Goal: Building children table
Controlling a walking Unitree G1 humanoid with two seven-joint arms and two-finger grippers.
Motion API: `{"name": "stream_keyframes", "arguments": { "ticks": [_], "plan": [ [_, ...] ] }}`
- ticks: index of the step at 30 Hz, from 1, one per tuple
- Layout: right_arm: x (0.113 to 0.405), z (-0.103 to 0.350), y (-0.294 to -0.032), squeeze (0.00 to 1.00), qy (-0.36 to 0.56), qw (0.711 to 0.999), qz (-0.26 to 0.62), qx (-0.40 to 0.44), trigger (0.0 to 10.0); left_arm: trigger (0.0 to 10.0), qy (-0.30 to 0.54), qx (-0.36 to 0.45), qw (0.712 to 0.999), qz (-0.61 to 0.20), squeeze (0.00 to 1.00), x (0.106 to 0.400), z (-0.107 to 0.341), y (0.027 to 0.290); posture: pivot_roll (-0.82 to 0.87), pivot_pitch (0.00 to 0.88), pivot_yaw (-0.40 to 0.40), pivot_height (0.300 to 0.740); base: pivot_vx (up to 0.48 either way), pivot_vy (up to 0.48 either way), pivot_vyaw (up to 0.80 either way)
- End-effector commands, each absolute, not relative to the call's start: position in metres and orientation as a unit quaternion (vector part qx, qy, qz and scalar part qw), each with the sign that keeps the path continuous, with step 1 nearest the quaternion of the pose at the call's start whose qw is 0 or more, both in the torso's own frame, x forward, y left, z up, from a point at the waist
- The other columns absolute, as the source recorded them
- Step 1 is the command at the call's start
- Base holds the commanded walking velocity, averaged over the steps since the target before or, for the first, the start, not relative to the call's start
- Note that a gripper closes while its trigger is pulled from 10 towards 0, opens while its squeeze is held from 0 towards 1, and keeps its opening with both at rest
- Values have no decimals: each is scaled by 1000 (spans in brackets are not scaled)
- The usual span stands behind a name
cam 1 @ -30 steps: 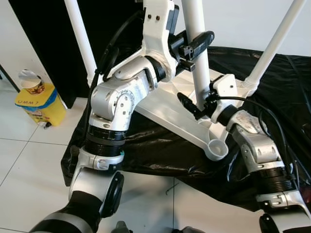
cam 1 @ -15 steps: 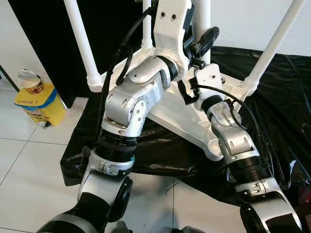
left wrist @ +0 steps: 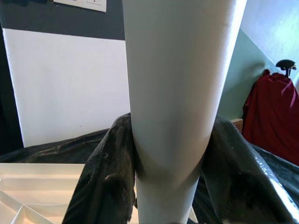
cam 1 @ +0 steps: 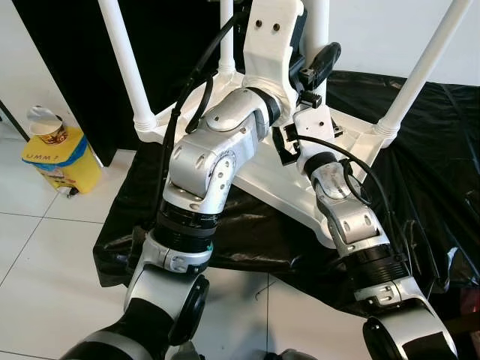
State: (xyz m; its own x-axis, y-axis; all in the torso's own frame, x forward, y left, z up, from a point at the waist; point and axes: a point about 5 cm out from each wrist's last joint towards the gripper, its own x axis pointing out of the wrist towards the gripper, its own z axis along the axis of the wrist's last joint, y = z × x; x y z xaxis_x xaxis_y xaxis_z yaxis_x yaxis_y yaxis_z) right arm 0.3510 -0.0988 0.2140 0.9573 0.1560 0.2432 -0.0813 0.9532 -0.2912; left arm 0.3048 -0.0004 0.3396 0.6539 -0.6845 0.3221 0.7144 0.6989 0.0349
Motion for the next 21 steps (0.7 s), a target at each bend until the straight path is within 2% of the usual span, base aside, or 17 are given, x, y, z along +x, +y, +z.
{"name": "stream_keyframes", "arguments": {
  "ticks": [1, 2, 3, 5, 6, 7, 8, 21],
  "plan": [
    [354, 204, -106, 0, -105, 985, 44, -133, 6784, 10000, -189, -47, 890, -412, 0, 293, 352, -10, 30, 33, -69, 740, 0, 0, 0],
    [354, 203, -106, 0, -101, 986, 43, -128, 6784, 10000, -189, -48, 890, -411, 0, 293, 352, -10, 30, 33, -69, 740, 0, 0, 0],
    [354, 202, -107, 0, -98, 986, 41, -128, 2314, 10000, -190, -46, 890, -411, 0, 294, 352, -10, 31, 31, -69, 740, 0, 0, 0],
    [354, 201, -107, 0, -97, 986, 40, -129, 2314, 10000, -191, -45, 890, -411, 0, 294, 352, -10, 31, 31, -69, 740, 0, 0, 0],
    [354, 200, -108, 0, -94, 986, 40, -130, 1451, 10000, -191, -46, 890, -411, 0, 294, 352, -10, 33, 28, -69, 740, 0, 0, 0],
    [354, 199, -108, 0, -93, 986, 39, -131, 1451, 10000, -191, -46, 890, -411, 0, 294, 352, -10, 33, 28, -69, 740, 0, 0, 0],
    [354, 198, -107, 0, -93, 986, 42, -131, 0, 10000, -192, -45, 890, -410, 0, 294, 353, -10, 35, 25, -70, 740, 0, 0, 0],
    [352, 200, -101, 0, -109, 983, 57, -135, 0, 10000, -193, -38, 887, -418, 0, 292, 352, -12, 39, 16, -68, 740, 0, 0, 0]
  ]
}}
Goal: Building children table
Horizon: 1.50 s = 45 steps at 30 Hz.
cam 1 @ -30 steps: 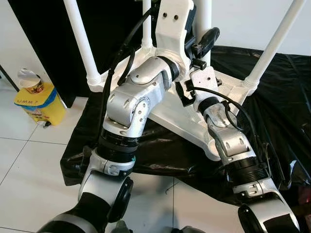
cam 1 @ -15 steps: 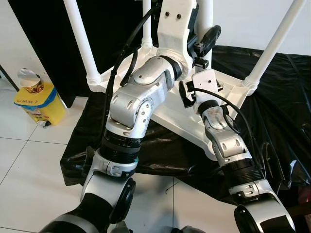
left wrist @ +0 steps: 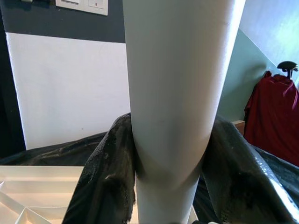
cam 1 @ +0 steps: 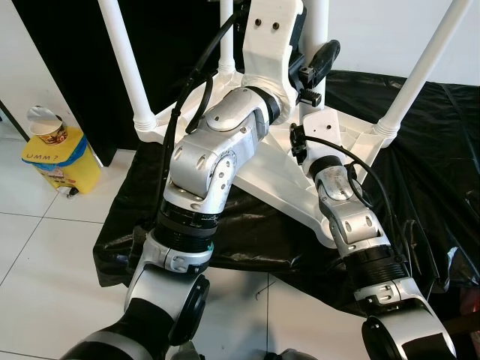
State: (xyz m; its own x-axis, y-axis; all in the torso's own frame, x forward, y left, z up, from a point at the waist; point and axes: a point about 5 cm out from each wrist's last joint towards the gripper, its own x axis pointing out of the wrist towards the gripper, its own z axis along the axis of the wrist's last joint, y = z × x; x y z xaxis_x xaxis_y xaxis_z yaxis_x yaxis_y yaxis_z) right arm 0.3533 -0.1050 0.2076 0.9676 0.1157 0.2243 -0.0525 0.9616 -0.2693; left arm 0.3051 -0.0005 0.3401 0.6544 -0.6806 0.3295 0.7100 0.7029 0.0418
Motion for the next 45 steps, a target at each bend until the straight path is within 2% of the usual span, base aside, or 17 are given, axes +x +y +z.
{"name": "stream_keyframes", "arguments": {
  "ticks": [1, 2, 3, 6, 7, 13, 14, 28, 31, 39, 45],
  "plan": [
    [352, 199, -100, 0, -105, 985, 60, -126, 10000, 10000, -197, -34, 884, -423, 0, 291, 351, -13, 38, 15, -68, 740, 0, 0, 0],
    [352, 199, -100, 0, -105, 985, 60, -126, 10000, 10000, -197, -34, 884, -423, 0, 291, 351, -13, 38, 15, -68, 740, 0, 0, 0],
    [351, 198, -99, 0, -101, 986, 60, -117, 10000, 10000, -198, -39, 881, -428, 94, 290, 351, -13, 38, 14, -68, 740, 0, 0, 0],
    [350, 197, -99, 0, -98, 987, 59, -111, 10000, 10000, -198, -43, 879, -431, 94, 289, 351, -13, 38, 14, -68, 740, 0, 0, 0],
    [350, 194, -99, 0, -86, 991, 53, -92, 10000, 10000, -197, -55, 877, -434, 1000, 289, 350, -12, 36, 13, -67, 740, 0, 0, 0],
    [350, 192, -101, 0, -75, 994, 42, -72, 10000, 10000, -198, -39, 882, -426, 1000, 290, 348, -11, 35, 13, -68, 740, 0, 0, 0],
    [350, 191, -103, 0, -68, 995, 36, -56, 10000, 10000, -201, -32, 886, -418, 0, 291, 347, -9, 34, 12, -67, 740, 0, 0, 0],
    [348, 190, -118, 0, -65, 998, 1, -22, 10000, 10000, -222, -13, 893, -391, 0, 290, 334, 0, 38, 22, -79, 740, 0, 0, 0],
    [340, 187, -129, 0, -79, 997, -18, -20, 10000, 10000, -230, 3, 893, -387, 0, 288, 320, 4, 32, 35, -80, 740, 0, 0, 0],
    [335, 184, -135, 0, -82, 996, -25, -19, 10000, 10000, -243, 19, 890, -384, 0, 285, 311, 6, 28, 38, -81, 740, 0, 0, 0],
    [314, 173, -147, 0, -81, 996, -31, -26, 10000, 10000, -252, 27, 884, -393, 0, 278, 290, 9, 14, 68, -78, 740, 0, 0, 0]
  ]
}}
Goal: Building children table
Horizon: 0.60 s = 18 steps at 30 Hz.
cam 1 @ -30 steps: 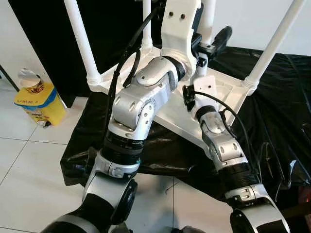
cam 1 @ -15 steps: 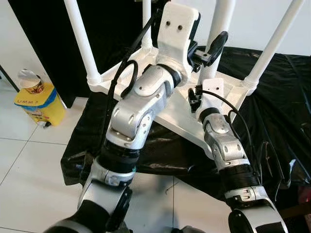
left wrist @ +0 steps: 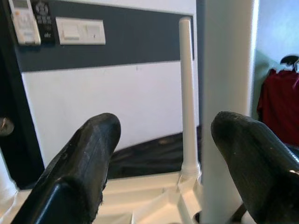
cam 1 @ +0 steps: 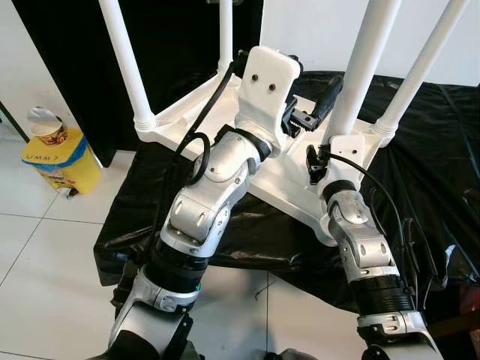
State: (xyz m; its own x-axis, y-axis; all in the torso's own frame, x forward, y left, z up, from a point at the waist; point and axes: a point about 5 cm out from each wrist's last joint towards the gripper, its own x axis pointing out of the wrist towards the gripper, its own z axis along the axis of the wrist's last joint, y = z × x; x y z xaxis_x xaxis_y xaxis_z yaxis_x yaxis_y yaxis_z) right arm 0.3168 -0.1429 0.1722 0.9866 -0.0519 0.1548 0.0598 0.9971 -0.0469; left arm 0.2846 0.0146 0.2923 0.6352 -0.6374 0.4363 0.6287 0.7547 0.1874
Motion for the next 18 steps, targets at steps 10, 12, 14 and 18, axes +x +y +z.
{"name": "stream_keyframes", "arguments": {
  "ticks": [10, 12, 14, 18],
  "plan": [
    [292, 163, -155, 0, -70, 997, -33, -26, 10000, 10000, -230, 24, 877, -421, 0, 272, 268, 13, 1, 83, -70, 740, 0, 0, 0],
    [286, 161, -157, 0, -68, 997, -33, -27, 10000, 10000, -214, 25, 874, -436, 0, 269, 259, 15, -4, 91, -65, 740, 0, 0, 0],
    [286, 161, -157, 0, -68, 997, -33, -27, 10000, 10000, -214, 25, 874, -436, 0, 269, 259, 15, -4, 91, -65, 740, 0, 0, 0],
    [269, 162, -160, 0, -81, 996, -28, -17, 10000, 10000, -163, 35, 855, -491, 0, 255, 231, 22, -4, 101, -57, 740, 0, 0, 0]
  ]
}}
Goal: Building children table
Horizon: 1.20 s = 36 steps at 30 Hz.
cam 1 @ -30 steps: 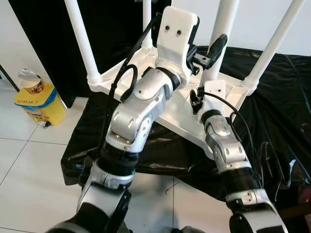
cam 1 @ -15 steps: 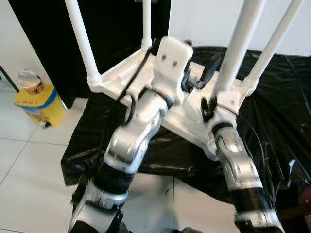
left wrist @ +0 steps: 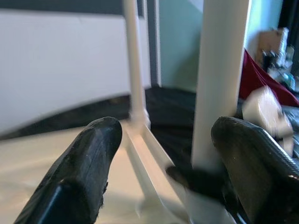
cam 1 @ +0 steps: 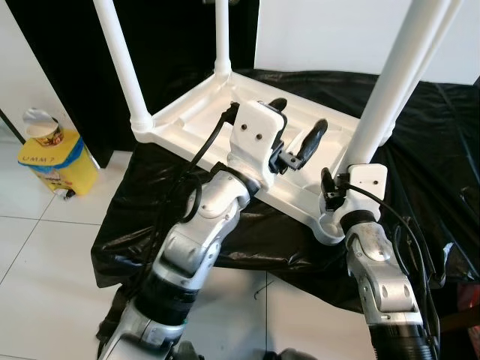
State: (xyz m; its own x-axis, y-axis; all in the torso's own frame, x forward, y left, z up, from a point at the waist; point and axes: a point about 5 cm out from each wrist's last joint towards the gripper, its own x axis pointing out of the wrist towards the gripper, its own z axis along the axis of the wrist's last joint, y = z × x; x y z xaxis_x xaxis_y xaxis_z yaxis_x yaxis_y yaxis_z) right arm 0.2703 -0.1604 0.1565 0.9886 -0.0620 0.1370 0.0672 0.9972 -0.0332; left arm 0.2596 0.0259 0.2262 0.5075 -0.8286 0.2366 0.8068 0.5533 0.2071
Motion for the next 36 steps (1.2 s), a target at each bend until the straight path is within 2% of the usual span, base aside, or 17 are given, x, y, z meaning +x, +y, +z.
{"name": "stream_keyframes", "arguments": {
  "ticks": [1, 16, 20, 36],
  "plan": [
    [266, 161, -161, 0, -80, 996, -27, -17, 10000, 10000, -151, 42, 851, -502, 0, 252, 225, 22, -4, 101, -55, 740, 0, 0, 0],
    [253, 160, -164, 0, -73, 997, -19, -19, 10000, 10000, -110, 60, 833, -539, 0, 240, 203, 28, -1, 104, -53, 740, 0, 0, 0],
    [245, 152, -166, 0, -66, 998, -1, -18, 10000, 10000, -61, 96, 821, -559, 0, 234, 183, 34, 1, 106, -51, 740, 0, 0, 0],
    [250, 137, -166, 0, -47, 997, 61, -32, 10000, 10000, -25, 114, 822, -558, 0, 234, 170, 38, 2, 103, -52, 740, 0, 0, 0]
  ]
}}
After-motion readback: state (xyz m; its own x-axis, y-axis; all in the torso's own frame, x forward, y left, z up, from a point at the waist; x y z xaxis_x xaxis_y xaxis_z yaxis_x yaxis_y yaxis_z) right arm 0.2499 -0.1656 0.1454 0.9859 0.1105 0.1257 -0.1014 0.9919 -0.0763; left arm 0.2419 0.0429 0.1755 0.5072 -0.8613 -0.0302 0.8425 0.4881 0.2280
